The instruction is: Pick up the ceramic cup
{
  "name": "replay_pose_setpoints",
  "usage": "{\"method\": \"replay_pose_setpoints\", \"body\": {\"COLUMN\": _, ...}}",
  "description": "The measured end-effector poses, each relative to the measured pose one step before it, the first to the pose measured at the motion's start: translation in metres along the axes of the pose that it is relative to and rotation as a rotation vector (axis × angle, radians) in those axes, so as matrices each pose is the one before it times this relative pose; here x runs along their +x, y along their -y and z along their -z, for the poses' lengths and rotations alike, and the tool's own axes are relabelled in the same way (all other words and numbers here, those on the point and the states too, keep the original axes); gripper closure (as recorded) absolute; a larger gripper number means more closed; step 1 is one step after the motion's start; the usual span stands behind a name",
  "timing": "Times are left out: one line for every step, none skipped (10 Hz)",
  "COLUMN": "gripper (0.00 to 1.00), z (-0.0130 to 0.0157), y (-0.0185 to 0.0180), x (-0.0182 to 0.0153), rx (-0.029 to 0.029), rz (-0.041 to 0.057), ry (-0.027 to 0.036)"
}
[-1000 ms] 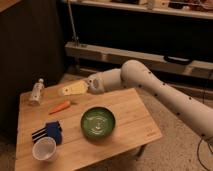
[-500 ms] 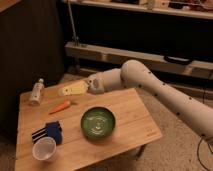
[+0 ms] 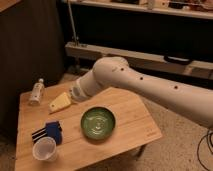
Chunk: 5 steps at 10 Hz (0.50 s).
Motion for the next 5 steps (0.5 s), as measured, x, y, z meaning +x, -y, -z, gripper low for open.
{"method": "replay_pose_setpoints", "body": {"gripper": 0.20, "z": -0.01306, "y": 0.00011, "x": 0.00481, "rx": -0.01275, "rz": -0.00053, "ry": -0.01372}}
{"method": "replay_pose_setpoints", "body": {"gripper": 0.20, "z": -0.02216, "y": -0.00956, "x": 0.00466, "rx": -0.02488, "rz": 0.01087, "ry": -0.01968}}
{"method": "replay_pose_setpoints", "body": {"gripper": 0.20, "z": -0.01007, "y": -0.00897, "x": 0.00295, "rx": -0.00948, "rz": 0.00939, "ry": -0.00800}}
{"method": "replay_pose_setpoints", "body": {"gripper": 0.20, "z": -0.00514, "y": -0.00775, "x": 0.00211, "rx": -0.00383, "rz": 0.00960, "ry": -0.00541}}
{"method": "replay_pose_setpoints", "body": {"gripper": 0.20, "z": -0.00650, "y": -0.00593, "x": 0.00324, "rx": -0.00297, "rz": 0.00843, "ry": -0.01066}}
